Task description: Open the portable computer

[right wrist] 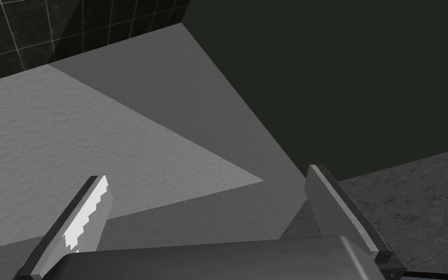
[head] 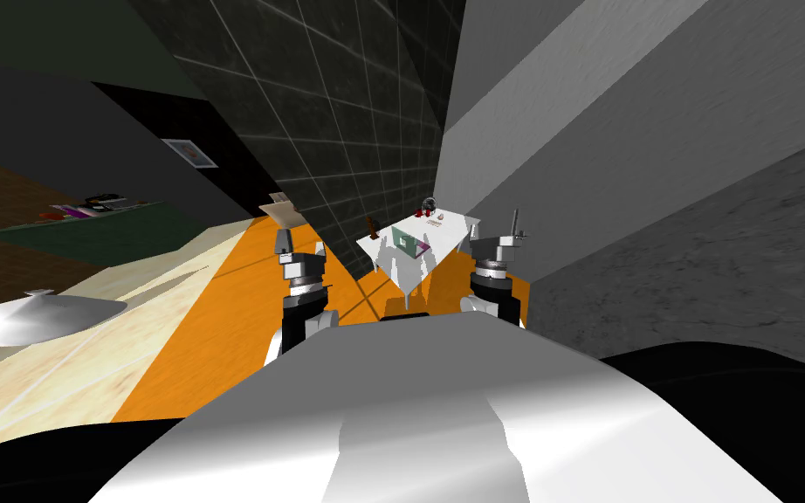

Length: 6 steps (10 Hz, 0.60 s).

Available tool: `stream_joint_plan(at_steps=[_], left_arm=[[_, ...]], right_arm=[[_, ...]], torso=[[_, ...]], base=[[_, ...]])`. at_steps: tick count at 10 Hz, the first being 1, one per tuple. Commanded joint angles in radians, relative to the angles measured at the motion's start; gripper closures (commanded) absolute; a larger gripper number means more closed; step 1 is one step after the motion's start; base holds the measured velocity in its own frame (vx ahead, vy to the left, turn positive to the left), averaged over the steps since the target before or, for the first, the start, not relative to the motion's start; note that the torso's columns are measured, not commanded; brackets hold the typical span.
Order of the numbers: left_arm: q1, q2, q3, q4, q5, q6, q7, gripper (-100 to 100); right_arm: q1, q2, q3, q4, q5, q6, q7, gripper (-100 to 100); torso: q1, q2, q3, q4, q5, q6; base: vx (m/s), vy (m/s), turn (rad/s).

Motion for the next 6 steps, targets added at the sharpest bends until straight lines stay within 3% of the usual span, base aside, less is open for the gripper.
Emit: stream_joint_plan(at_steps=[1,6], left_arm=[[0.0,0.0,0.0,0.0,0.0,0.0,0.0,0],[0.0,0.0,0.0,0.0,0.0,0.0,0.0,0]], right_arm=[[0.0,0.0,0.0,0.0,0.0,0.0,0.0,0],[0.0,0.0,0.0,0.0,0.0,0.0,0.0,0]], torso=[[0.0,0.041,-0.082,0.041,0.0,0.0],[0.0,0.396,-0.792,0.396,0.0,0.0]], base=[[0.0,0.0,0.0],[0.0,0.0,0.0]])
